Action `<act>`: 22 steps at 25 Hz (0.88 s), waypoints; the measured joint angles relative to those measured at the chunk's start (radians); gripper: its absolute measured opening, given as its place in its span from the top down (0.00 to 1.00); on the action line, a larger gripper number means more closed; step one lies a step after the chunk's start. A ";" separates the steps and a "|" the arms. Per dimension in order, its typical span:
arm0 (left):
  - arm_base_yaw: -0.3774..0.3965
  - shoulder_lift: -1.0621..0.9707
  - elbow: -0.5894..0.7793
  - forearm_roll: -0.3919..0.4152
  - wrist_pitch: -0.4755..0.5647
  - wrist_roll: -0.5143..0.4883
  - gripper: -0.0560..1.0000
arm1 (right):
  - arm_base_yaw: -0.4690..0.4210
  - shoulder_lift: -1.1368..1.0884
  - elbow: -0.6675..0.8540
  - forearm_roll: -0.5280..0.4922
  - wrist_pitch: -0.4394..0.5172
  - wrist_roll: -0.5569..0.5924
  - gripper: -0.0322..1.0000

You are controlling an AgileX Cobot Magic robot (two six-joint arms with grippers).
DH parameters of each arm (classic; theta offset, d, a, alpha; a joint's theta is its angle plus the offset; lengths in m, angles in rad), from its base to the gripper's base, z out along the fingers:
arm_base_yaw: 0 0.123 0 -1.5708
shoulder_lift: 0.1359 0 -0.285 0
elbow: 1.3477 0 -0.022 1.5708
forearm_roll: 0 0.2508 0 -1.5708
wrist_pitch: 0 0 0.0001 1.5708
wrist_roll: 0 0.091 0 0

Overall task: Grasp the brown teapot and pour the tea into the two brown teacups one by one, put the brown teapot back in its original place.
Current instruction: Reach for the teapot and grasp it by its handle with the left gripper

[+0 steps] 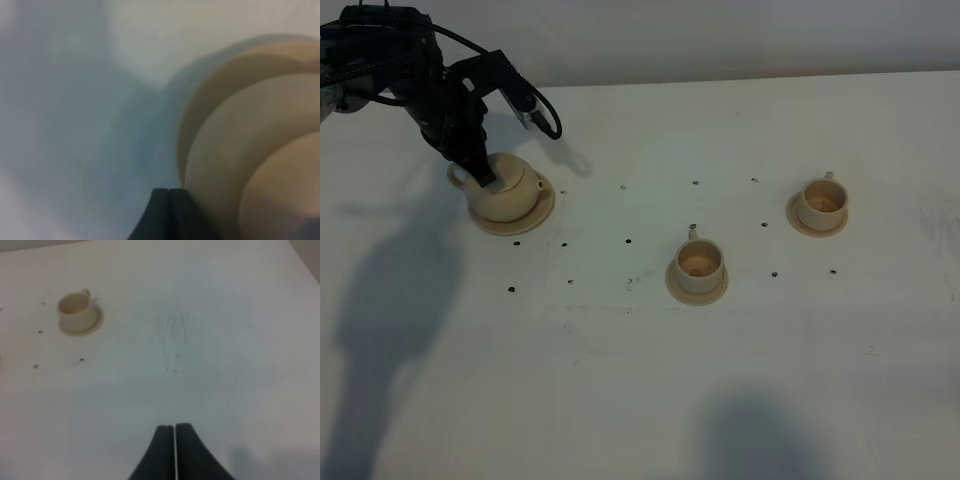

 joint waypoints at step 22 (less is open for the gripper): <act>0.023 0.021 0.000 0.000 0.034 -0.001 0.94 | 0.000 0.000 0.000 0.000 0.000 0.000 0.99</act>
